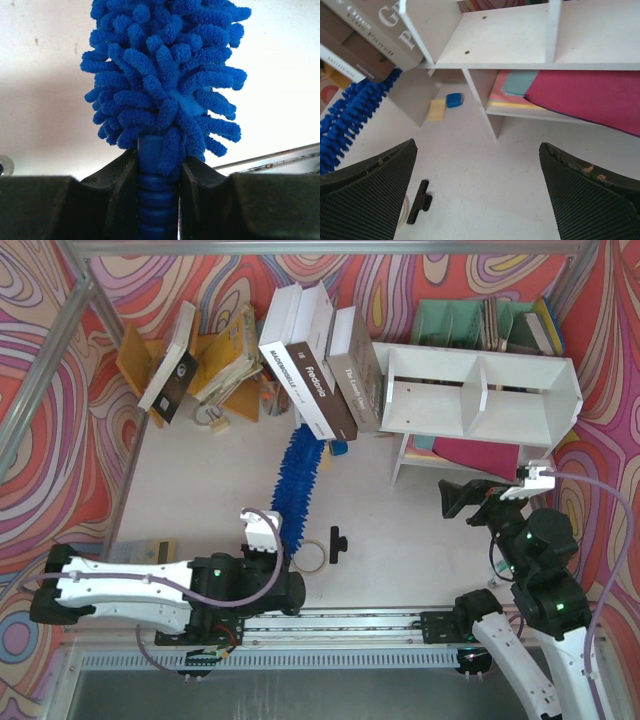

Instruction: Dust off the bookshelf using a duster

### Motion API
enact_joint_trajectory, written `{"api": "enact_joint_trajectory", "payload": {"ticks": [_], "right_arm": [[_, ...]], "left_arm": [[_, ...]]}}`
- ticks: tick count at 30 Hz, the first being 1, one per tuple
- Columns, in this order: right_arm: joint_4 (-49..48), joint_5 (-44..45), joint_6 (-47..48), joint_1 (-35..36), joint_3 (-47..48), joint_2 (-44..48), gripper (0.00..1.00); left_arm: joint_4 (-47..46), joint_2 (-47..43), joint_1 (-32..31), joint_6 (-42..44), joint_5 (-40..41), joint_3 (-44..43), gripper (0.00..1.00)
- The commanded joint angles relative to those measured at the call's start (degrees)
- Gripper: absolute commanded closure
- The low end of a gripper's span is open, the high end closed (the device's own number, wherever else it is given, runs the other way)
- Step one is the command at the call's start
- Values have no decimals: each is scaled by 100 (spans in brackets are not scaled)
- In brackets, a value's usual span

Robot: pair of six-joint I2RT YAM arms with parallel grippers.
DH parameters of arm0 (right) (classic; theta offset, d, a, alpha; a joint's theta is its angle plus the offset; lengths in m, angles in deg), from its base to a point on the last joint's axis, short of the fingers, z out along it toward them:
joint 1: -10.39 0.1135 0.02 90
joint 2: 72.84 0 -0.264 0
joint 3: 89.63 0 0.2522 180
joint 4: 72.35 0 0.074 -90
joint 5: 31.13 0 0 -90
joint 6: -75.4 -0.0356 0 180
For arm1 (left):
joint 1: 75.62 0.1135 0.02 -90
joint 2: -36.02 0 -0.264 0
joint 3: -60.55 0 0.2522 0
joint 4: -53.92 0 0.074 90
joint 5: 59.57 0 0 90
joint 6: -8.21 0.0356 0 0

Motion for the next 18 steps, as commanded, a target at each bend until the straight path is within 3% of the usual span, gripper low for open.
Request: {"api": "enact_joint_trajectory", "payload": {"ticks": [1, 6, 18], "right_arm": [[-480, -915, 410, 40, -225, 184, 1], [-624, -909, 297, 39, -475, 181, 1], [-595, -708, 300, 40, -470, 151, 1]], "left_arm": [[293, -445, 212, -440, 358, 335, 100], [-63, -403, 325, -267, 103, 404, 100], [-1229, 972, 389, 692, -404, -296, 100]]}}
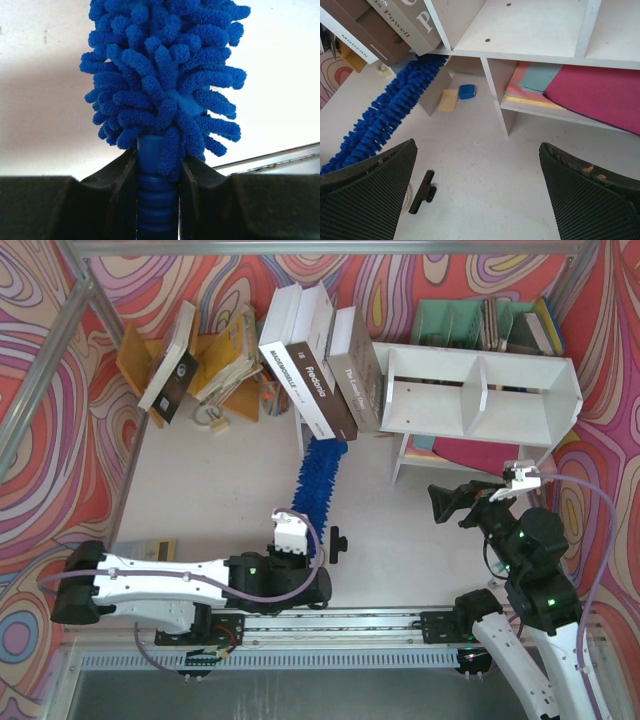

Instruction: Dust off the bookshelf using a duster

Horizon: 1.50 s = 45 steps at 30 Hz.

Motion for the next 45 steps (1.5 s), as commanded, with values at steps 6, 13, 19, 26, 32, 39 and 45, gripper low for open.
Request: {"api": "enact_joint_trajectory", "payload": {"ticks": [6, 13, 19, 26, 32, 39, 45], "right_arm": [[-186, 130, 69, 38, 20, 12, 1], [-163, 171, 53, 37, 18, 20, 1], [-155, 204, 48, 38, 21, 20, 1], [-148, 245, 56, 41, 27, 8, 1], [-134, 270, 42, 37, 33, 3, 1], [-111, 287, 44, 41, 37, 25, 1], [-110, 289, 34, 41, 33, 31, 1]], "left_arm": [[-455, 491, 27, 422, 1, -582, 100], [435, 7, -9, -534, 365, -347, 100], [866, 61, -51, -1180, 531, -229, 100], [384, -16, 40, -1466, 109, 435, 100], [-31, 23, 157, -1478, -226, 797, 100], [247, -6, 239, -1095, -54, 403, 100], [499, -334, 240, -600, 334, -87, 100]]}}
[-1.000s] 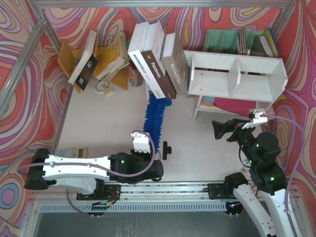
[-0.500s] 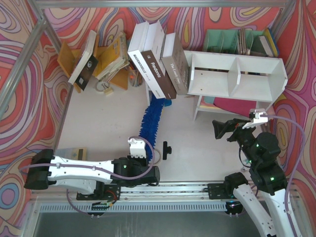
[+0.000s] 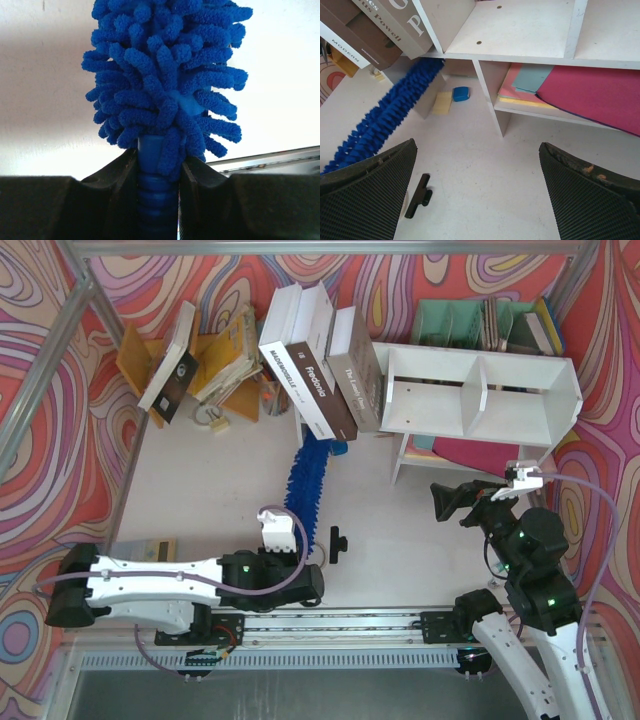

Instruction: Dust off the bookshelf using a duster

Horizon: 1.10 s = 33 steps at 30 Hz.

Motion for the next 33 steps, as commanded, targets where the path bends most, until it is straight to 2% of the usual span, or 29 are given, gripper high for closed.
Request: {"api": "enact_joint_trajectory", "payload": {"ticks": [1, 4, 10, 16, 20, 24, 33], "right_arm": [[-101, 74, 36, 40, 34, 35, 1], [-102, 86, 27, 40, 28, 47, 1], [-101, 91, 40, 40, 41, 22, 1], [-111, 75, 36, 40, 31, 14, 1], [-105, 82, 37, 40, 39, 20, 1], [-98, 90, 36, 40, 42, 8, 1], [-120, 90, 50, 40, 44, -14, 1]], "left_arm": [[355, -392, 71, 294, 845, -269, 100], [265, -547, 104, 351, 917, -163, 100], [-105, -677, 310, 170, 570, 376, 100], [-612, -380, 487, 252, 34, 738, 100], [-728, -16, 608, 375, -265, 678, 100], [-695, 104, 622, 552, -194, 484, 100], [-431, -471, 623, 1252, 190, -122, 100]]}}
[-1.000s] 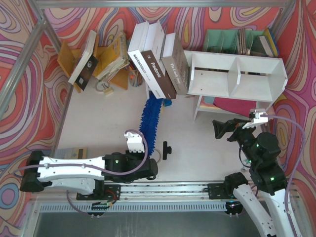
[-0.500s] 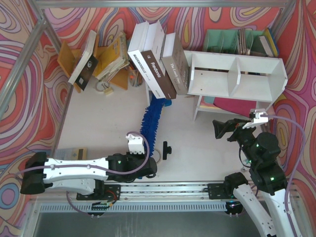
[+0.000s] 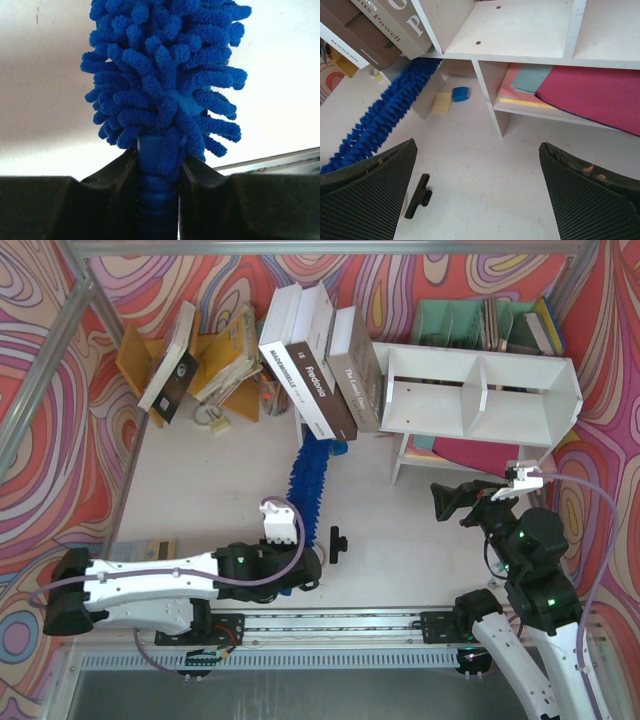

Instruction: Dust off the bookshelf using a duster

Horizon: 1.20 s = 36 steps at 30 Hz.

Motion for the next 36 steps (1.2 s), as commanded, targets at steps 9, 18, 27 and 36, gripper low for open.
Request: {"api": "enact_joint_trajectory", "payload": {"ticks": [9, 18, 27, 36], "right_arm": [[-119, 62, 45, 37, 33, -13, 1], [-103, 68, 36, 42, 45, 9, 1], [-93, 81, 43, 37, 45, 41, 1], [-93, 95, 28, 38, 39, 76, 1]], "left_arm": [[42, -113, 142, 208, 331, -79, 100], [-165, 482, 246, 56, 18, 2, 100], [297, 150, 270, 356, 375, -432, 100], [90, -197, 274, 483, 441, -318, 100]]}}
